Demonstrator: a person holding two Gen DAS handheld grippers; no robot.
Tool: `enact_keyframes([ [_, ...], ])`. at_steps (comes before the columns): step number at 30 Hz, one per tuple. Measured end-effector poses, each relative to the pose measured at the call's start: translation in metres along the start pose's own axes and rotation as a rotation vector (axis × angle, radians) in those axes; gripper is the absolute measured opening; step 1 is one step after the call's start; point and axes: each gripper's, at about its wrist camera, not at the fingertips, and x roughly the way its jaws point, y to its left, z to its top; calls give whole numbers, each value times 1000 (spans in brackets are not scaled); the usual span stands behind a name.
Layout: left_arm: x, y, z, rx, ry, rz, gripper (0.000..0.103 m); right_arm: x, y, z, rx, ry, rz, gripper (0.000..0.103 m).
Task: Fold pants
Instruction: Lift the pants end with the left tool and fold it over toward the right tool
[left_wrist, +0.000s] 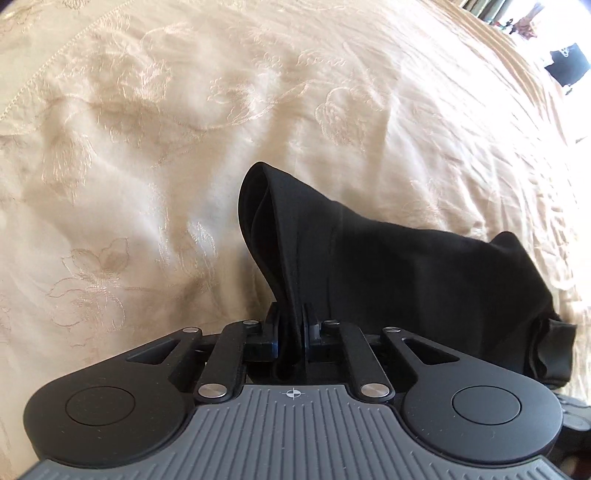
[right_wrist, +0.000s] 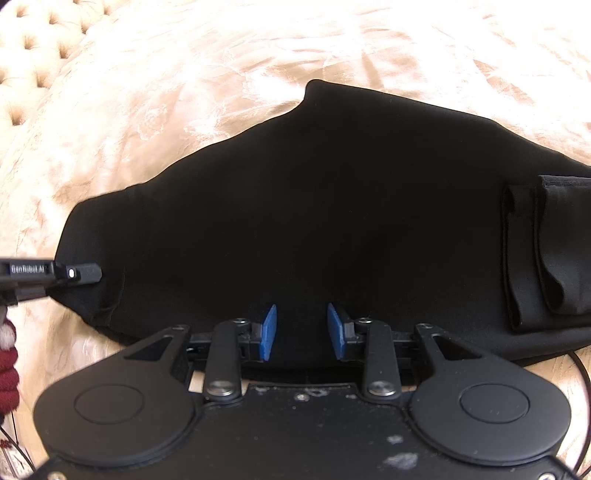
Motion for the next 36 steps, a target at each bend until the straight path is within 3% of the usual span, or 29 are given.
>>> enact_keyframes([
  [11, -74, -49, 11, -25, -159, -111, 10, 7, 6, -27, -72, 6, 22, 33],
  [16, -98, -111, 1, 37, -254, -100, 10, 4, 0, -23, -115, 4, 80, 33],
  [22, -115, -201, -15, 115, -323, -64, 10, -34, -38, -22, -54, -62, 201, 34],
  [27, -100, -280, -34, 204, -348, -52, 10, -69, -97, -19, -28, -109, 222, 35],
  [31, -72, -341, -51, 266, -342, -77, 10, -87, -151, -16, 14, -137, 191, 35],
  [36, -12, -403, -78, 287, -276, -94, 10, -102, -211, -21, 94, -150, 142, 35],
])
